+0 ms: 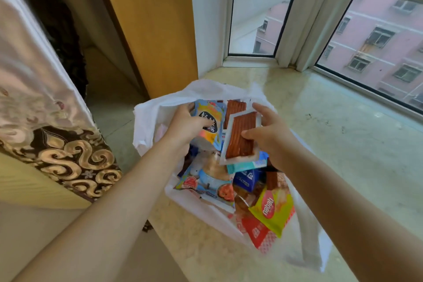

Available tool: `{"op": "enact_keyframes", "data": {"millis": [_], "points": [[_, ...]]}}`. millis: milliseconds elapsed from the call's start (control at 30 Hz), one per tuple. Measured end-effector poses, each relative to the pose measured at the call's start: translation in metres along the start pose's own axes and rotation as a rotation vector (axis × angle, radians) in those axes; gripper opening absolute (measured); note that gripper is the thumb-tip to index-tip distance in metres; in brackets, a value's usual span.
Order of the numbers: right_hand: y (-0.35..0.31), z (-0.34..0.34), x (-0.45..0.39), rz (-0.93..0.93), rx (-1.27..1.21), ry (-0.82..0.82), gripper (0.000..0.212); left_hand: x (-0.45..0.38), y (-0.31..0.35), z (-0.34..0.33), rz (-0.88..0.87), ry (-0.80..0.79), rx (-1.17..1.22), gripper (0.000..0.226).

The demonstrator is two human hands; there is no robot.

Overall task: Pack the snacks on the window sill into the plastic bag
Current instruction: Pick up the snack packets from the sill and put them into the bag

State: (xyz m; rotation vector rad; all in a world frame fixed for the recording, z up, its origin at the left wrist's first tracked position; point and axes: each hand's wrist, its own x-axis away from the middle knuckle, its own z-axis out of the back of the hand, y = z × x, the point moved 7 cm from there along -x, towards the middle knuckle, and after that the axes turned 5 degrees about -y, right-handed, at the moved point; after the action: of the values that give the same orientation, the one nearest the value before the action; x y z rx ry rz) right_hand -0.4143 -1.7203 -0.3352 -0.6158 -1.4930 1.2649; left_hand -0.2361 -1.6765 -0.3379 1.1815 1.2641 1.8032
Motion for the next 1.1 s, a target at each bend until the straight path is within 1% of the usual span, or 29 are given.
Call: {"op": "enact_keyframes", "data": {"millis": [100, 133, 200, 267, 333, 400, 467, 567, 633, 833, 967, 1100], "points": [[-0.007, 0.005, -0.011, 0.033, 0.027, 0.009, 0.039, -0.013, -0.003, -0.003, 0.012, -0.019, -0.031, 0.037], [-0.008, 0.007, -0.013, 0.04, 0.054, 0.02, 0.035, -0.016, -0.004, -0.003, 0.0, -0.024, -0.058, 0.036], [-0.009, 0.014, -0.015, 0.068, 0.117, 0.042, 0.037, -0.016, -0.004, -0.005, -0.048, -0.049, -0.151, 0.038], [-0.011, 0.021, -0.01, 0.103, 0.133, 0.044, 0.047, -0.012, -0.004, -0.01, -0.12, -0.074, -0.276, 0.046], [-0.016, 0.027, 0.002, 0.17, 0.184, 0.044, 0.044, -0.003, 0.001, -0.017, -0.235, -0.088, -0.443, 0.052], [-0.02, 0.037, 0.016, 0.255, 0.336, 0.081, 0.034, 0.013, 0.01, -0.029, -0.364, -0.097, -0.611, 0.048], [-0.025, 0.05, 0.035, 0.368, 0.525, 0.165, 0.027, 0.03, 0.021, -0.043, -0.464, -0.079, -0.779, 0.04], [-0.032, 0.069, 0.067, 0.597, 0.936, 0.353, 0.03, 0.055, 0.042, -0.068, -0.639, -0.025, -0.87, 0.032], [-0.026, 0.086, 0.081, 0.663, 1.09, 0.438, 0.036, 0.069, 0.056, -0.091, -0.759, -0.009, -0.887, 0.032], [0.022, 0.16, 0.117, 0.546, 1.178, 0.502, 0.046, 0.107, 0.07, -0.188, -0.968, -0.074, -1.041, 0.035], [0.051, 0.222, 0.149, 0.471, 1.207, 0.551, 0.047, 0.133, 0.059, -0.257, -1.037, -0.143, -1.112, 0.037], [0.084, 0.29, 0.183, 0.39, 1.205, 0.594, 0.046, 0.158, 0.042, -0.326, -1.06, -0.204, -1.163, 0.038]]}}
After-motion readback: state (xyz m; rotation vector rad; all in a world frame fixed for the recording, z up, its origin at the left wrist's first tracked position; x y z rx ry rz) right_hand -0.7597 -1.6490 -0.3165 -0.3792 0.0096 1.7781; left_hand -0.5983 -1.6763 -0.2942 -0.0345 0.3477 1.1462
